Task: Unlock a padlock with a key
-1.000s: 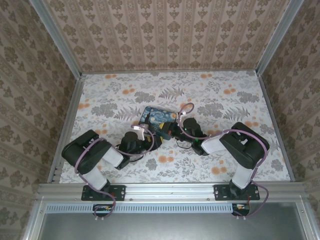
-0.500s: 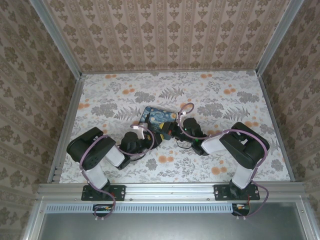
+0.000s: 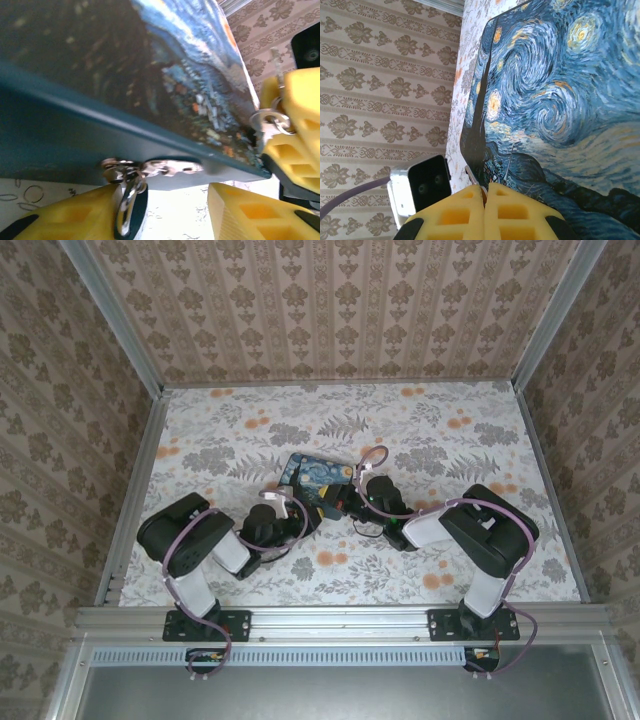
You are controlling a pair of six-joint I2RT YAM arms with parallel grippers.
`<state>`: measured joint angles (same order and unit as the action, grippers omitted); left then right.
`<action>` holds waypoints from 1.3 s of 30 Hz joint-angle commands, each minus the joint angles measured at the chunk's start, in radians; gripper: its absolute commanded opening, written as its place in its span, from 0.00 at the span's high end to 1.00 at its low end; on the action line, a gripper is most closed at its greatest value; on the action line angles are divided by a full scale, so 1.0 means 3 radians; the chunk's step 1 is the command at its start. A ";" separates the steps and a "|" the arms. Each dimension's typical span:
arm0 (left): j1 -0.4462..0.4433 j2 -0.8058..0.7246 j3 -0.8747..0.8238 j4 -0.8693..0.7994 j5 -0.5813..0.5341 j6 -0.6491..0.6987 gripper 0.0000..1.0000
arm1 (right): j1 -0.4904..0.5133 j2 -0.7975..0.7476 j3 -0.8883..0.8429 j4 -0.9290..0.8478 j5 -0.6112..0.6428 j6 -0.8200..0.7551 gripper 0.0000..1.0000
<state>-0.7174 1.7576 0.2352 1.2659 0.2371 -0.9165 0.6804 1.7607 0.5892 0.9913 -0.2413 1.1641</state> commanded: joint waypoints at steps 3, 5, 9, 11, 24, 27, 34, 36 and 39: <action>0.0024 0.0093 -0.0002 0.0091 -0.0059 -0.0028 0.56 | -0.0019 0.0053 -0.0087 -0.0210 0.0001 0.0011 1.00; 0.0031 0.0098 -0.0004 0.0095 -0.0064 -0.0028 0.59 | -0.0017 0.0052 -0.0090 -0.0210 0.0002 0.0012 1.00; 0.0035 0.0099 -0.0002 0.0093 -0.0064 -0.0028 0.65 | -0.0018 0.0047 -0.0090 -0.0198 0.0001 0.0012 1.00; 0.0038 0.0112 -0.0002 0.0091 -0.0064 -0.0028 0.67 | -0.0018 0.0043 -0.0099 -0.0192 -0.0005 0.0011 1.00; 0.0138 0.0061 0.0001 0.0086 0.0089 -0.0213 0.97 | -0.0049 -0.0582 -0.0260 -0.0439 -0.0110 -0.0153 1.00; 0.0178 -0.0012 -0.0017 0.0077 0.0165 -0.0287 1.00 | -0.0044 -0.0892 -0.0482 -0.0508 -0.0101 -0.0170 1.00; 0.0273 -0.0170 -0.0009 0.0034 0.0403 -0.0537 1.00 | 0.0146 -0.1482 -0.0852 -0.0888 0.0055 -0.0183 1.00; 0.0289 -0.0215 -0.0002 0.0014 0.0483 -0.0598 1.00 | 0.0237 -0.1508 -0.0904 -0.0930 0.0124 -0.0152 1.00; 0.0310 -0.0288 -0.0008 0.0019 0.0587 -0.0694 1.00 | 0.0346 -0.1424 -0.0980 -0.0856 0.0237 -0.0046 1.00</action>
<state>-0.6327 1.7126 0.2352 1.2564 0.3500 -1.0782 0.7624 1.3251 0.3206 0.7647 -0.2218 1.1316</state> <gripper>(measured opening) 0.099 0.065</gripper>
